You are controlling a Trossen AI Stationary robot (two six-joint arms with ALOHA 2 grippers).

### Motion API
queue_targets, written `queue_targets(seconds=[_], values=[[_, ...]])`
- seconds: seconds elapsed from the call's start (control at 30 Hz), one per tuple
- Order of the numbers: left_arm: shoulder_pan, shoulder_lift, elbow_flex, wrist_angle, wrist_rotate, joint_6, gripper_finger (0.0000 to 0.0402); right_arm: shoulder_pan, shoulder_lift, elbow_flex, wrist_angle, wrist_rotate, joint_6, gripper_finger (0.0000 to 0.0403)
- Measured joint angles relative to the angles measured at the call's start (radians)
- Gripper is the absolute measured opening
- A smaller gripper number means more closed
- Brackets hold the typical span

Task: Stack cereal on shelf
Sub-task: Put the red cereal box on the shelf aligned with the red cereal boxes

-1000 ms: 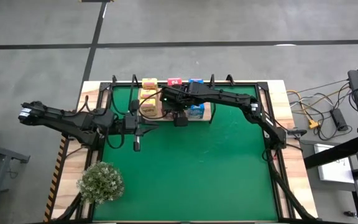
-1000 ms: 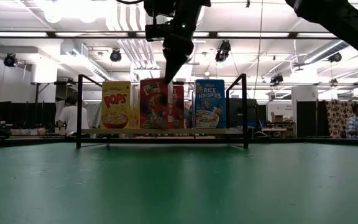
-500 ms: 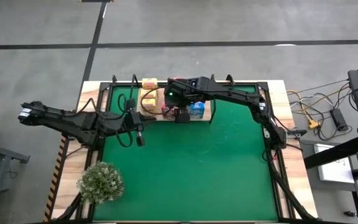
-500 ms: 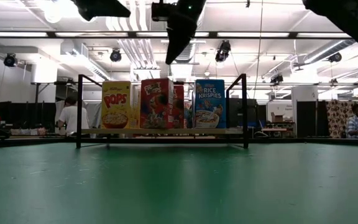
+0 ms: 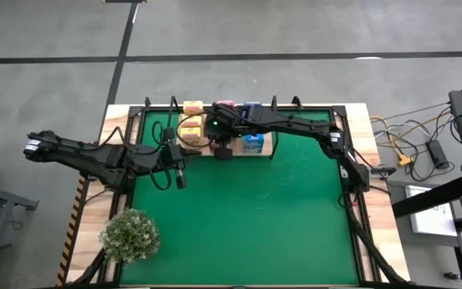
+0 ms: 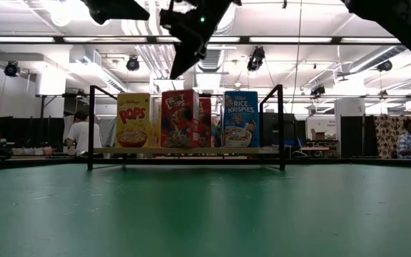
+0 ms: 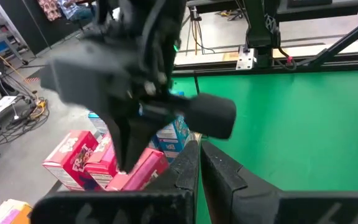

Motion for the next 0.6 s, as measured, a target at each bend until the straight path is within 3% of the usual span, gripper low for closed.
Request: queue_targets(seconds=[0.27,0.6], values=[[0.0,0.0,0.0,-0.003,0.0,0.006,0.0,0.0,-0.002,-0.106,0.044,0.001,-0.013,0.0013],[0.0,0.0,0.0,-0.002,0.001,0.007,0.0,0.0,-0.016,-0.086,-0.032,0.0,-0.185,0.0012]])
